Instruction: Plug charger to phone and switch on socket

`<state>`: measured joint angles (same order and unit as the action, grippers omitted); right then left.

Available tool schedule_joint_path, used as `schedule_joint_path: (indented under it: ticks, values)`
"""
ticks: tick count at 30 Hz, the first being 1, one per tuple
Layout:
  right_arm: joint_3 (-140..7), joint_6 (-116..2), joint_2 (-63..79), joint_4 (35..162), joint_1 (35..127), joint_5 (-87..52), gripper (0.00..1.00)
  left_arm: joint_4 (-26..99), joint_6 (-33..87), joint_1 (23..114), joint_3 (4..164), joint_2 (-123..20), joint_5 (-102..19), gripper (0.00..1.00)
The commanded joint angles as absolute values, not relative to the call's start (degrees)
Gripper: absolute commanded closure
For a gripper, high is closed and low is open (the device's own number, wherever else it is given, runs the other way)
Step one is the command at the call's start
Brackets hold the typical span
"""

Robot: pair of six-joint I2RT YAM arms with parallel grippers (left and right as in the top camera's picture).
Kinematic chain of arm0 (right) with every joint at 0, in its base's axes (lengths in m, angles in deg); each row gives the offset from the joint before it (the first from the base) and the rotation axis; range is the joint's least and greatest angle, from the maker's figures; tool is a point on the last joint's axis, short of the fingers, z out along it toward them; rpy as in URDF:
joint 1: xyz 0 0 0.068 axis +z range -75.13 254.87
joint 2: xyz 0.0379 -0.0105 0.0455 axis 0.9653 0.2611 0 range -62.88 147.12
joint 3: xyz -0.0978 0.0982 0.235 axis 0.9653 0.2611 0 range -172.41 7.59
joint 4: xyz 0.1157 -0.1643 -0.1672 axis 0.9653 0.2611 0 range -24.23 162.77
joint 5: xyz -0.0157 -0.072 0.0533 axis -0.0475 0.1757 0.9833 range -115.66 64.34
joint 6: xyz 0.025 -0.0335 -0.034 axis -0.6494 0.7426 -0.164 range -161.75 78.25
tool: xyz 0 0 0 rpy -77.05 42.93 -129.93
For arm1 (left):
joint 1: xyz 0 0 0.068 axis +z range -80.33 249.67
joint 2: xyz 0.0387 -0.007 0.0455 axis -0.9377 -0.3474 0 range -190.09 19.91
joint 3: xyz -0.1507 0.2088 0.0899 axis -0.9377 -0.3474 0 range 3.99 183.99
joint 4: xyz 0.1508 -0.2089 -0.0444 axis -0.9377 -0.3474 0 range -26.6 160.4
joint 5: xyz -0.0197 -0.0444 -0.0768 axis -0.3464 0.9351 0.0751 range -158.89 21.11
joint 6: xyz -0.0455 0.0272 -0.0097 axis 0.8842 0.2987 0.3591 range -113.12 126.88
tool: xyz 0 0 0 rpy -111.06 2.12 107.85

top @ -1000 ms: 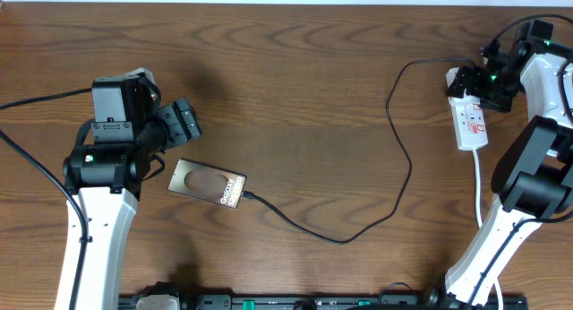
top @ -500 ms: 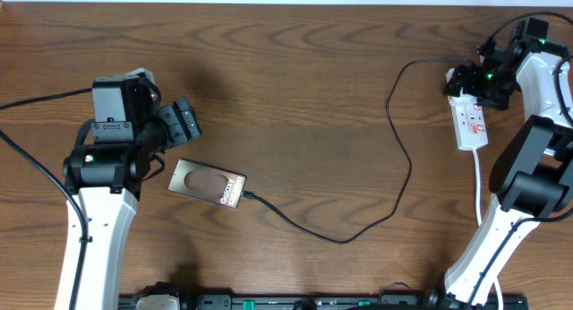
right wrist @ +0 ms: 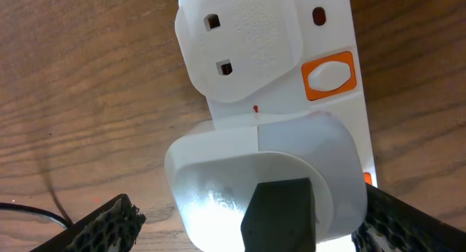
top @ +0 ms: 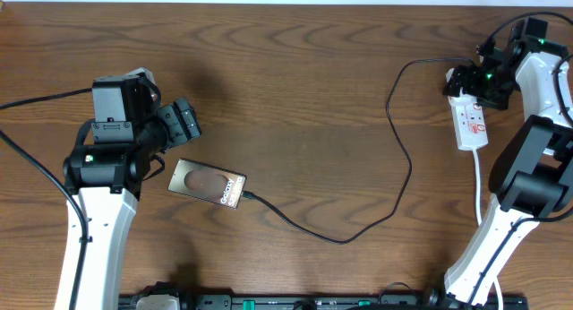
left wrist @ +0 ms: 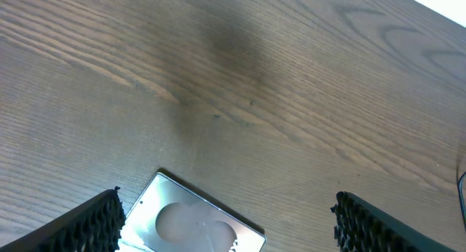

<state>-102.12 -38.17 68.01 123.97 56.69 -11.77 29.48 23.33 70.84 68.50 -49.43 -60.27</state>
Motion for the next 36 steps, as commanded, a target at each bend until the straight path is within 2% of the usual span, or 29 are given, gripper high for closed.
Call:
schedule_joint_path:
  ticks: [1, 36]
  values:
    - [-100.24, -37.41, 69.48, 122.87, 58.0, -9.45, 0.11, 29.28, 22.54, 70.71, 68.94, -49.32, -61.03, 0.1]
    - [-97.45, -38.31, 69.48, 122.22, 58.05, -4.07, 0.14, 29.28, 22.54, 70.71, 68.94, -49.32, -61.03, 0.1]
